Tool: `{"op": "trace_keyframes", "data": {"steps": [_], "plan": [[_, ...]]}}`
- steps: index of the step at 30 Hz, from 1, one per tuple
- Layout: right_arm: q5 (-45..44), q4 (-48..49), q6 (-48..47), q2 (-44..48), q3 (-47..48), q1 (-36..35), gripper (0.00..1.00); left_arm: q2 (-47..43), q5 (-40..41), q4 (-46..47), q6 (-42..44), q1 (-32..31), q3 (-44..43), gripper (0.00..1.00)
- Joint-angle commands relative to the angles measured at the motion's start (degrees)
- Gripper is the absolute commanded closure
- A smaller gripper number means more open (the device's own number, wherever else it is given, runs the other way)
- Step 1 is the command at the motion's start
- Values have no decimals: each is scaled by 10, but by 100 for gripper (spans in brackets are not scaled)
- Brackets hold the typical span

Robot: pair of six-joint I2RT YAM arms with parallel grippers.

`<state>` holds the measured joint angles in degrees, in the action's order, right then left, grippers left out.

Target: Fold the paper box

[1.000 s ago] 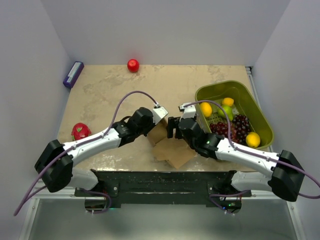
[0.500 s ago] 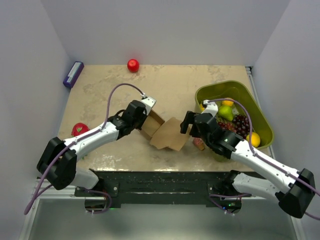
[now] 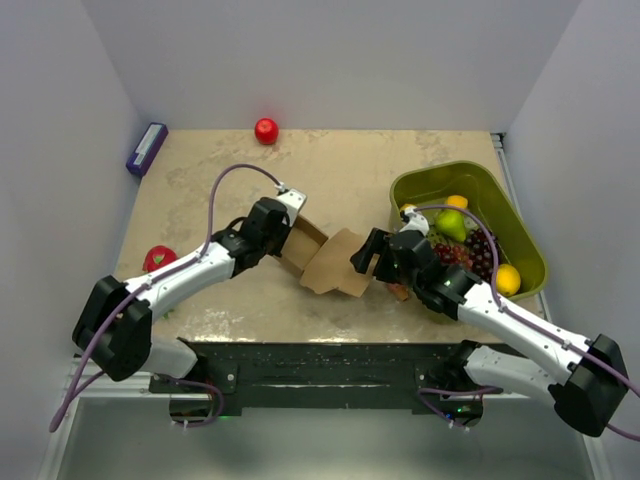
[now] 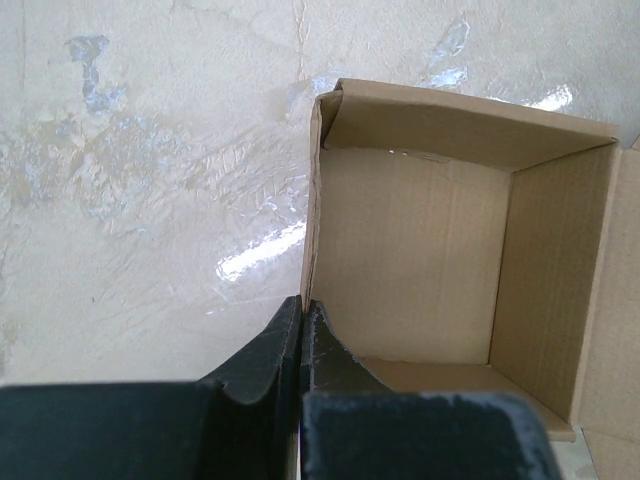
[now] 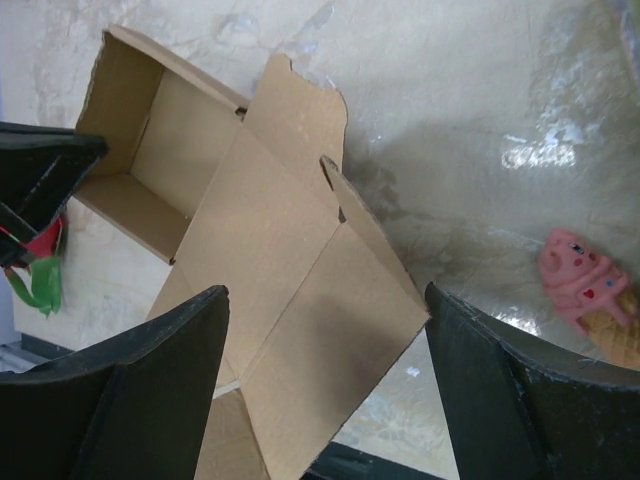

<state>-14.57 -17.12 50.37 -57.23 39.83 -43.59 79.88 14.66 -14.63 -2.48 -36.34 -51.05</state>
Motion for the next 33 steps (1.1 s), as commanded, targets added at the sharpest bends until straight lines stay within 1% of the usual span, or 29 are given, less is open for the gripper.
{"op": "trace_keyframes", "data": {"steps": [1, 3, 4, 6, 7, 9, 10, 11, 13, 14, 15, 16, 17, 19, 20, 21, 23, 25, 26, 28, 30, 31, 32, 33], "plan": [[26, 32, 19, -2, 4, 0, 22, -24, 10, 22, -15, 6, -18, 100], [38, 32, 21, -9, 8, 0, 26, -32, 16, 25, -16, 5, -16, 100], [40, 32, 20, -11, 11, -1, 32, -37, 19, 31, -17, 6, -13, 100], [45, 37, 19, -12, 12, 0, 38, -52, 27, 39, -20, 5, -6, 100], [45, 39, 19, -11, 13, 0, 44, -59, 28, 48, -21, 6, -4, 100], [45, 45, 11, -13, 16, 1, 51, -74, 27, 58, -23, 6, 5, 100], [42, 44, 5, -14, 23, 2, 65, -78, 21, 66, -23, 5, 9, 98], [39, 34, 1, -17, 30, 3, 73, -88, 14, 70, -24, 4, 11, 96], [34, 25, -20, -24, 53, 5, 87, -96, 6, 84, -22, 4, 19, 95], [31, 10, -29, -26, 63, 10, 90, -101, -9, 86, -17, 4, 19, 88], [24, 0, -50, -29, 84, 11, 96, -103, -11, 87, -16, 5, 18, 82], [18, -10, -60, -35, 95, 12, 98, -104, -11, 83, -13, 5, 13, 75], [15, -25, -70, -38, 103, 18, 100, -110, -16, 81, -4, 5, 11, 61], [17, -38, -105, -44, 133, 25, 100, -119, -18, 84, 1, 5, 13, 48], [18, -59, -116, -48, 145, 32, 100, -132, -20, 85, 3, 4, 14, 39], [20, -70, -140, -53, 172, 35, 100, -139, -23, 87, 5, 6, 16, 36], [23, -104, -168, -62, 198, 40, 100, -161, -44, 97, 16, 5, 17, 30], [41, -143, -208, -72, 246, 47, 100, -176, -59, 113, 22, 7, 21, 27], [53, -154, -224, -80, 260, 50, 100, -195, -81, 117, 40, 8, 23, 26], [77, -205, -268, -96, 313, 53, 100, -213, -111, 132, 50, 10, 31, 25], [110, -238, -308, -122, 356, 53, 100, -240, -165, 138, 65, 13, 35, 25], [121, -257, -318, -125, 365, 53, 100, -247, -199, 137, 70, 13, 38, 25], [145, -265, -344, -131, 372, 53, 100, -259, -218, 138, 80, 14, 39, 24], [145, -273, -355, -137, 382, 53, 100, -263, -233, 138, 85, 18, 39, 24]]}}
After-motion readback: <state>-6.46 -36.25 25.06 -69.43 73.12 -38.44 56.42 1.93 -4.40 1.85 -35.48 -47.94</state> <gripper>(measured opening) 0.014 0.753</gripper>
